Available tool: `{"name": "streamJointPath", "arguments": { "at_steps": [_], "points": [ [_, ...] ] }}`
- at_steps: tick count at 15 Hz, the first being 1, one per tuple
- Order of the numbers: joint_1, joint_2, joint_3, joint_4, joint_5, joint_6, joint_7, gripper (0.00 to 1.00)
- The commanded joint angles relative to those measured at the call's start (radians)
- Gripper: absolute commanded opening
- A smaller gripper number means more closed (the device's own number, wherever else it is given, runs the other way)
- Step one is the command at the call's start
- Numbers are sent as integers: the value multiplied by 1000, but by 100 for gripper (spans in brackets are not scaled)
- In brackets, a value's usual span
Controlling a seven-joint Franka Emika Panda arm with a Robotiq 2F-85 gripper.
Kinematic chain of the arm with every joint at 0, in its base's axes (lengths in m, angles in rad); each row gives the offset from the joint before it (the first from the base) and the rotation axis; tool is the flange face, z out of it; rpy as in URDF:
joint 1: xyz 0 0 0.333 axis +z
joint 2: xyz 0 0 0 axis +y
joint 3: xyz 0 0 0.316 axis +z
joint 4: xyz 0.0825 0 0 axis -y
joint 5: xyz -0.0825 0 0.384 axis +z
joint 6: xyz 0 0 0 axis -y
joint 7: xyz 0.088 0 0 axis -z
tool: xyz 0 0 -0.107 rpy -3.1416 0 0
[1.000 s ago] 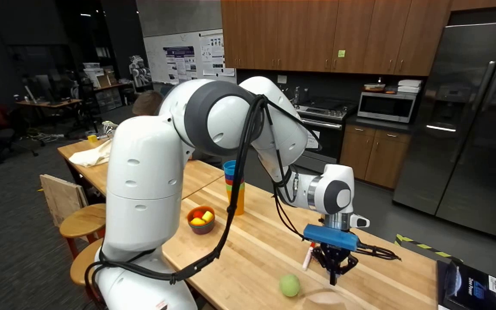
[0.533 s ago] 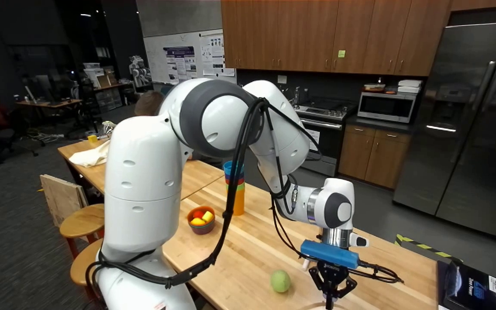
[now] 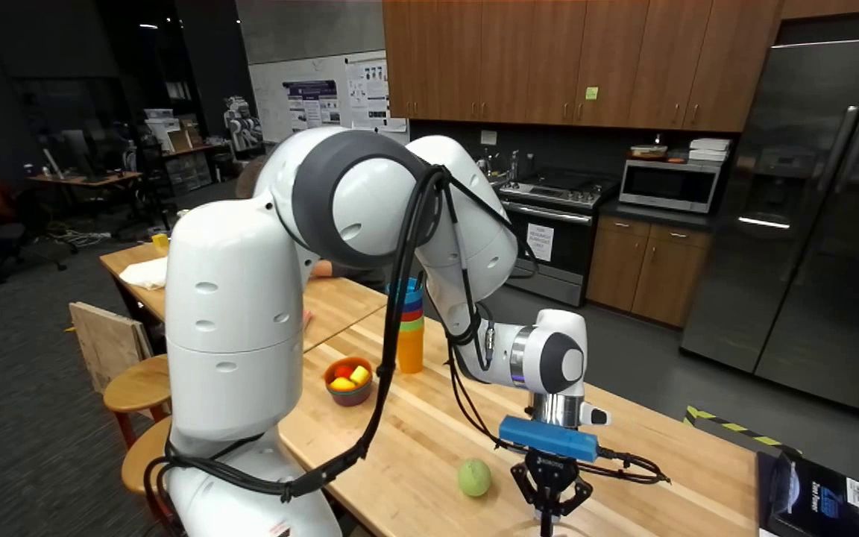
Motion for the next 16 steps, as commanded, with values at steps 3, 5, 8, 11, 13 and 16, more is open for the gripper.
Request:
{"name": "streamJointPath", "arguments": {
  "at_steps": [3,5,8,11,13,16],
  "points": [
    [38,-125,51,-105,-19,2,-56,0],
    [53,-146,71,-119,-14,4,-65,0],
    [66,-163,91,-116,0,-4,-89,0],
    [76,-171,105,-103,15,-11,-101,0],
    [81,-172,112,-96,24,-13,-100,0],
    [92,-171,128,-87,43,-11,-98,0]
  ]
}}
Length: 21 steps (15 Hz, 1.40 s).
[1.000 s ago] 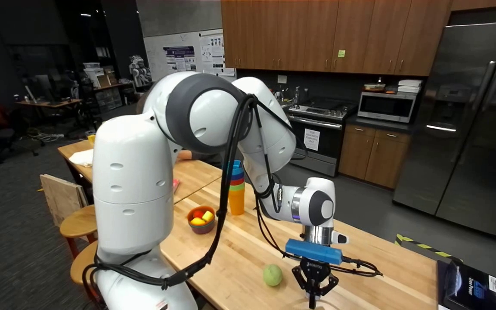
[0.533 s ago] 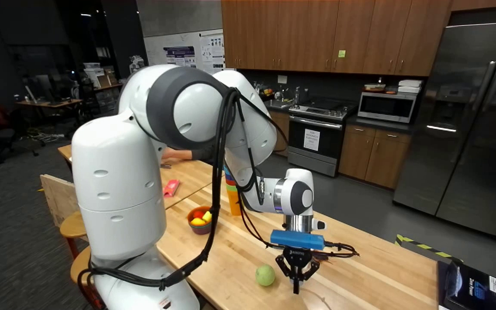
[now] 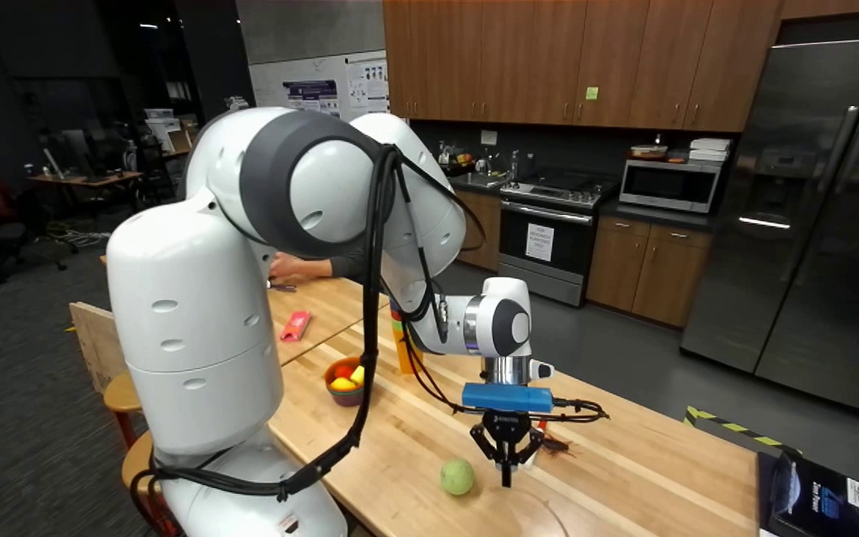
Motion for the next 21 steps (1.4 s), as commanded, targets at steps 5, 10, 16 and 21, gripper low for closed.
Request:
{"name": "streamJointPath", "arguments": {
  "at_steps": [5,10,16,21],
  "points": [
    [21,-6,24,25,42,-11,-14,0],
    [-8,-7,-4,36,33,-6,-53,0],
    [-54,-23,-45,19,41,-6,-171,0],
    [-71,-37,-56,-15,101,-2,-204,0]
  ]
}}
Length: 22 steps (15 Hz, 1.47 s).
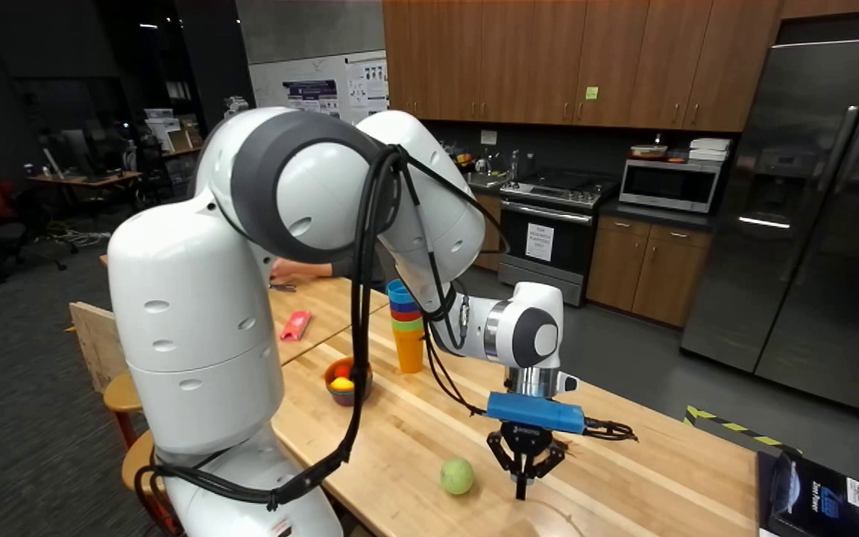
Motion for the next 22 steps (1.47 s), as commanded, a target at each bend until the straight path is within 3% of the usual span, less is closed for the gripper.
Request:
{"name": "streamJointPath", "arguments": {
  "at_steps": [1,12,22],
  "points": [
    [-6,-43,-6,-49,37,12,-40,0],
    [-2,-80,-9,-270,13,397,-30,0],
    [39,-109,29,-330,16,494,-24,0]
  ]
}}
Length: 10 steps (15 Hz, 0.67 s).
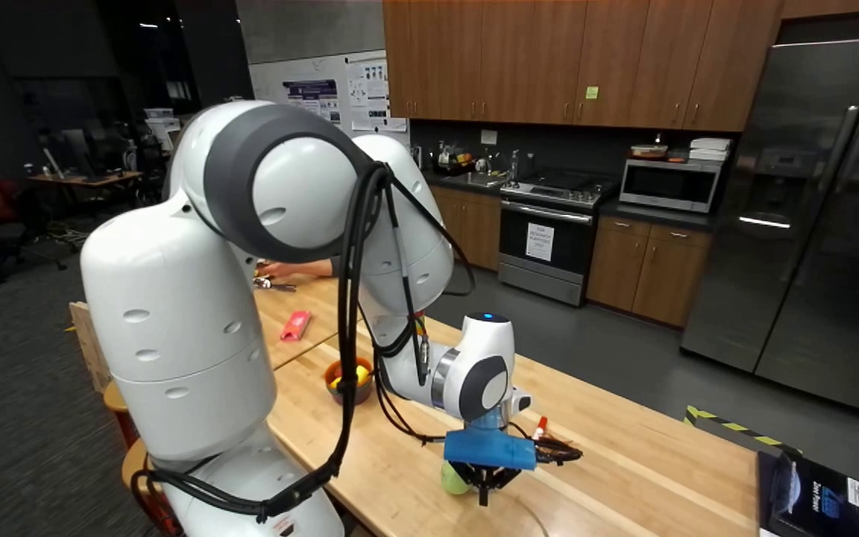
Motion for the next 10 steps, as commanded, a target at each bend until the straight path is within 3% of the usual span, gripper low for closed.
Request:
{"name": "streamJointPath", "arguments": {
  "at_steps": [1,10],
  "points": [
    [17,-52,12,-35,2,32,-7,0],
    [69,-47,57,-18,61,18,-12,0]
  ]
}}
